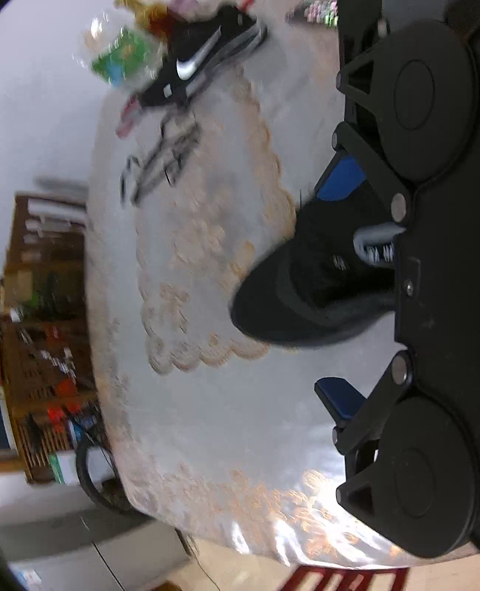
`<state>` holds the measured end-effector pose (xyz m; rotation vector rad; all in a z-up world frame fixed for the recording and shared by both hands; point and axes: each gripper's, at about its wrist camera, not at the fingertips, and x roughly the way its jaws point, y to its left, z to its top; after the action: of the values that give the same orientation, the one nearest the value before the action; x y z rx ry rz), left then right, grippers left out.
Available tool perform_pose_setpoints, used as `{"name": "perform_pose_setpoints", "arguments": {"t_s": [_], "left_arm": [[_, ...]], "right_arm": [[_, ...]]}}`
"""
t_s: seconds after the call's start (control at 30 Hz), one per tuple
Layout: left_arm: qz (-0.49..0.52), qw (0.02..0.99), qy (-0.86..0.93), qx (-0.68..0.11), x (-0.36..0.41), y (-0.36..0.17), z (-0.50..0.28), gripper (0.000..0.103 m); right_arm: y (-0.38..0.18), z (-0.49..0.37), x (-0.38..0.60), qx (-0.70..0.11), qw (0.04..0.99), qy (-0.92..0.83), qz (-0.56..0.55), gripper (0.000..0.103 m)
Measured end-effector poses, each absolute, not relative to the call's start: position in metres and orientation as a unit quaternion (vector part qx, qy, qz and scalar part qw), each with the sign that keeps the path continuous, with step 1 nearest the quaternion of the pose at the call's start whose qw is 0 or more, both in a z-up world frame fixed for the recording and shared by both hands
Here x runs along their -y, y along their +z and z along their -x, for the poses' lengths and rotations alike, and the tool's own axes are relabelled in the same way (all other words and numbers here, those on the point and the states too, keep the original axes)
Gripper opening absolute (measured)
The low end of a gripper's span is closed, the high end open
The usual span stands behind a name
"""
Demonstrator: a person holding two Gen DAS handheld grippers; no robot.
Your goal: Lace up shoes with both hands
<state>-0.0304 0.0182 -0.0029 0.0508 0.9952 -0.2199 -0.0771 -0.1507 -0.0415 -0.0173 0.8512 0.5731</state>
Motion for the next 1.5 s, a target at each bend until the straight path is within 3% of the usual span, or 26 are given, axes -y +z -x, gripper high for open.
{"name": "perform_pose_setpoints", "arguments": {"t_s": [0.1, 0.3, 0.47, 0.57, 0.73, 0.83, 0.9, 1.1, 1.3, 1.4, 1.5], "left_arm": [[0.016, 0.866, -0.082, -0.493, -0.033, -0.012, 0.025, 0.103], [-0.042, 0.846, -0.073, -0.527, -0.033, -0.027, 0.03, 0.097], [0.033, 0.858, -0.105, -0.502, -0.053, 0.021, 0.019, 0.1], [0.015, 0.852, -0.158, -0.499, -0.034, 0.042, 0.003, 0.102], [-0.087, 0.813, -0.195, -0.542, 0.026, 0.019, -0.023, 0.102], [-0.149, 0.808, -0.133, -0.554, 0.032, 0.001, -0.024, 0.102], [-0.137, 0.805, -0.118, -0.565, 0.018, -0.004, -0.021, 0.102], [-0.099, 0.827, -0.085, -0.547, -0.012, -0.003, -0.004, 0.103], [-0.176, 0.812, -0.073, -0.552, 0.005, -0.032, 0.018, 0.097], [-0.219, 0.798, -0.079, -0.556, 0.02, -0.054, 0.031, 0.091], [-0.19, 0.808, -0.086, -0.551, 0.016, -0.054, 0.042, 0.091]], "right_arm": [[-0.052, 0.071, 0.177, -0.416, 0.858, 0.284, -0.096, 0.025], [-0.083, 0.061, 0.213, -0.439, 0.782, 0.295, -0.329, 0.028], [-0.052, 0.069, 0.18, -0.426, 0.829, 0.303, -0.198, 0.028], [-0.043, 0.072, 0.153, -0.411, 0.854, 0.302, -0.104, 0.028], [-0.045, 0.079, 0.128, -0.381, 0.874, 0.302, 0.0, 0.028], [-0.048, 0.079, 0.128, -0.376, 0.877, 0.299, 0.003, 0.028], [-0.049, 0.077, 0.133, -0.375, 0.878, 0.297, -0.013, 0.027], [-0.063, 0.07, 0.165, -0.393, 0.857, 0.298, -0.148, 0.026], [-0.115, 0.048, 0.214, -0.446, 0.727, 0.289, -0.434, 0.027], [-0.128, 0.048, 0.223, -0.459, 0.678, 0.282, -0.5, 0.03], [-0.126, 0.049, 0.228, -0.472, 0.653, 0.269, -0.527, 0.035]]}}
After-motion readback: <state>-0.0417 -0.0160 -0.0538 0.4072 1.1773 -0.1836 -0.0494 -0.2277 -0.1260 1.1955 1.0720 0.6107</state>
